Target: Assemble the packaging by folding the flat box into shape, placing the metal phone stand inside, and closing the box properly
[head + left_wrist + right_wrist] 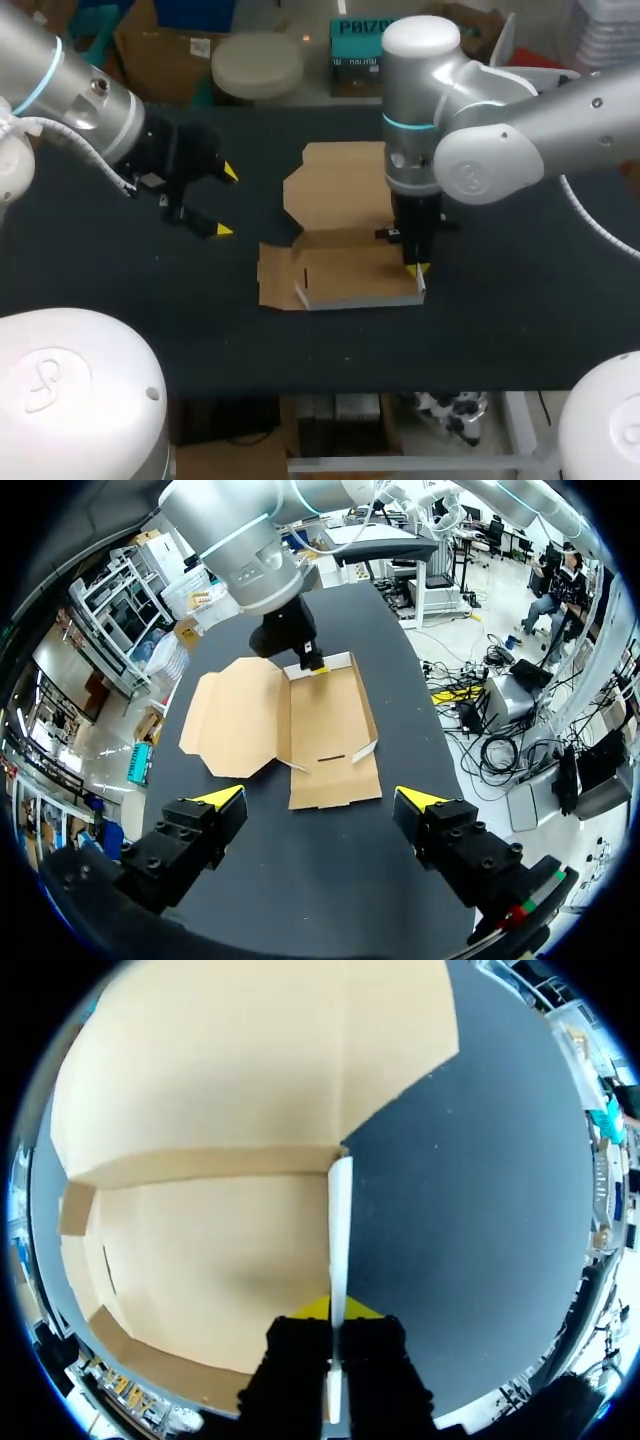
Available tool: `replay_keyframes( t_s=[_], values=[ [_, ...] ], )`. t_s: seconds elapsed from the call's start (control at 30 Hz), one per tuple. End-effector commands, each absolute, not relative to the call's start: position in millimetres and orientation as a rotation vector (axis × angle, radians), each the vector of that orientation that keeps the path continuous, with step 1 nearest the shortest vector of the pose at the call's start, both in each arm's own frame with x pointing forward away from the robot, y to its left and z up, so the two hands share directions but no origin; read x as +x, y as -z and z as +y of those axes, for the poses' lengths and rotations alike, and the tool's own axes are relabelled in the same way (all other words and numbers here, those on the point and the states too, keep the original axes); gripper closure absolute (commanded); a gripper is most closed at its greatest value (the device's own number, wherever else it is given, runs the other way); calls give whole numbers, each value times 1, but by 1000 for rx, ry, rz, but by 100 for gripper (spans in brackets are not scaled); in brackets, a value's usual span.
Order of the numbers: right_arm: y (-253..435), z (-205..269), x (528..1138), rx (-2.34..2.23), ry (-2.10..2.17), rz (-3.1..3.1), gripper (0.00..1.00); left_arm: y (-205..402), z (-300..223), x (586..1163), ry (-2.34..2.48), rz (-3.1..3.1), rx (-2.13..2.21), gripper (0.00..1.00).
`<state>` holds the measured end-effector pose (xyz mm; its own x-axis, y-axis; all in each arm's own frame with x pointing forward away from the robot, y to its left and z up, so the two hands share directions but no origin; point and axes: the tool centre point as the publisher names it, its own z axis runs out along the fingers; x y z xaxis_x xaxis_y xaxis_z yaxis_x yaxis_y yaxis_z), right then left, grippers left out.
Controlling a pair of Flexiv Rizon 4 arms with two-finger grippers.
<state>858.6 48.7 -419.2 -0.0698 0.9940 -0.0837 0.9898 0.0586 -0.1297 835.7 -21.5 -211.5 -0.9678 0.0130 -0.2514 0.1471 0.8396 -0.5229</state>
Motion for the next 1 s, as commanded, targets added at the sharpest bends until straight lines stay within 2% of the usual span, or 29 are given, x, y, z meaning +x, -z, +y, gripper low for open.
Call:
replay_keyframes(
  t_s=[0.03, 0.67, 1.0],
  values=[
    [423, 55, 863, -2104, -322, -2271, 100, 210, -22, 836, 810, 2787, 122, 0],
    [423, 63, 861, -2189, -569, -2391, 100, 210, -22, 836, 810, 2787, 122, 0],
    [424, 60, 858, -2126, -395, -2349, 100, 210, -22, 836, 810, 2787, 122, 0]
  ],
)
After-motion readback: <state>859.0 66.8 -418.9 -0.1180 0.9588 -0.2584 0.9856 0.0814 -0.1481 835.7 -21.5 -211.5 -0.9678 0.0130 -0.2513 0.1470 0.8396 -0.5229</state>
